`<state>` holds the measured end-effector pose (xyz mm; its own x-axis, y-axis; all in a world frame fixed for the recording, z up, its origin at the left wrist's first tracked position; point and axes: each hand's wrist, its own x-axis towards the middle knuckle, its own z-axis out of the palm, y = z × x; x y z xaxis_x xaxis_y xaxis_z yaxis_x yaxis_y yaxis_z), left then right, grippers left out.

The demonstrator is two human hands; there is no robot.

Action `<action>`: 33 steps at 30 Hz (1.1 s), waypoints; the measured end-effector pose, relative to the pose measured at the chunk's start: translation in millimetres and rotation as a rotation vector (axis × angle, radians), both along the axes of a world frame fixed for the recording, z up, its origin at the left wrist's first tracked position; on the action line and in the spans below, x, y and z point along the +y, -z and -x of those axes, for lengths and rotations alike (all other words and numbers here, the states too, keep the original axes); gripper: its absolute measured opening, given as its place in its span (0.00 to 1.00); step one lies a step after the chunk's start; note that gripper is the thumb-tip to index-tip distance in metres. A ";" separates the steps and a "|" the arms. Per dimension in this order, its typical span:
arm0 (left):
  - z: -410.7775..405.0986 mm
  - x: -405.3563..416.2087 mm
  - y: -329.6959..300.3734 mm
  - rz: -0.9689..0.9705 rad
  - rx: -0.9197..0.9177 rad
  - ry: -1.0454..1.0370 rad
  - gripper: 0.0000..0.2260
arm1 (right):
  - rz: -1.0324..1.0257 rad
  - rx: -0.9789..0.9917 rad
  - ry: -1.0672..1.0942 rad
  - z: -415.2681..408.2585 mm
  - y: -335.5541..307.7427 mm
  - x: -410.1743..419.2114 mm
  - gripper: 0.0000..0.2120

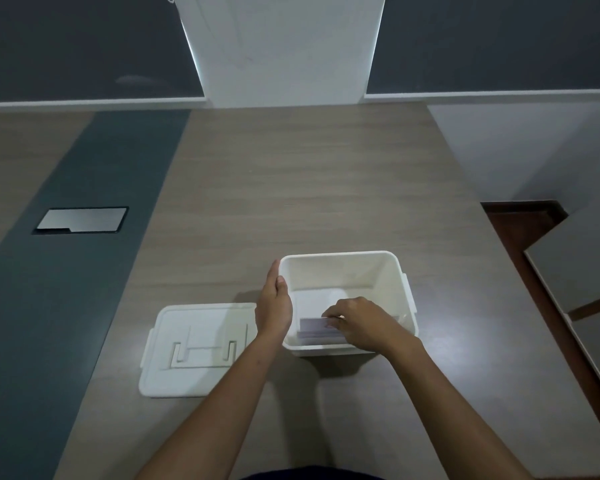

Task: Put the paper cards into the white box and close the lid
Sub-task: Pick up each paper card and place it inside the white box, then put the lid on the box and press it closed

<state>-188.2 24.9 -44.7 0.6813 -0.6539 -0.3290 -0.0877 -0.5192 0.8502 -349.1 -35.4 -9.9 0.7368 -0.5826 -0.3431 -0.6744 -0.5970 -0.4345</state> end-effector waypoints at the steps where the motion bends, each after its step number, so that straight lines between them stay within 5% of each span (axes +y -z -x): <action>1: 0.4 -0.5 -0.7 0.003 -0.002 0.001 0.19 | -0.012 -0.006 -0.006 -0.7 0.5 0.7 0.13; 25: -15.8 -3.6 10.2 0.103 0.100 0.028 0.21 | -0.123 -0.086 0.022 2.5 0.0 2.8 0.16; 33: -53.9 40.3 23.3 -0.100 -0.053 -0.201 0.19 | -0.100 -0.163 0.077 -9.1 3.5 3.0 0.15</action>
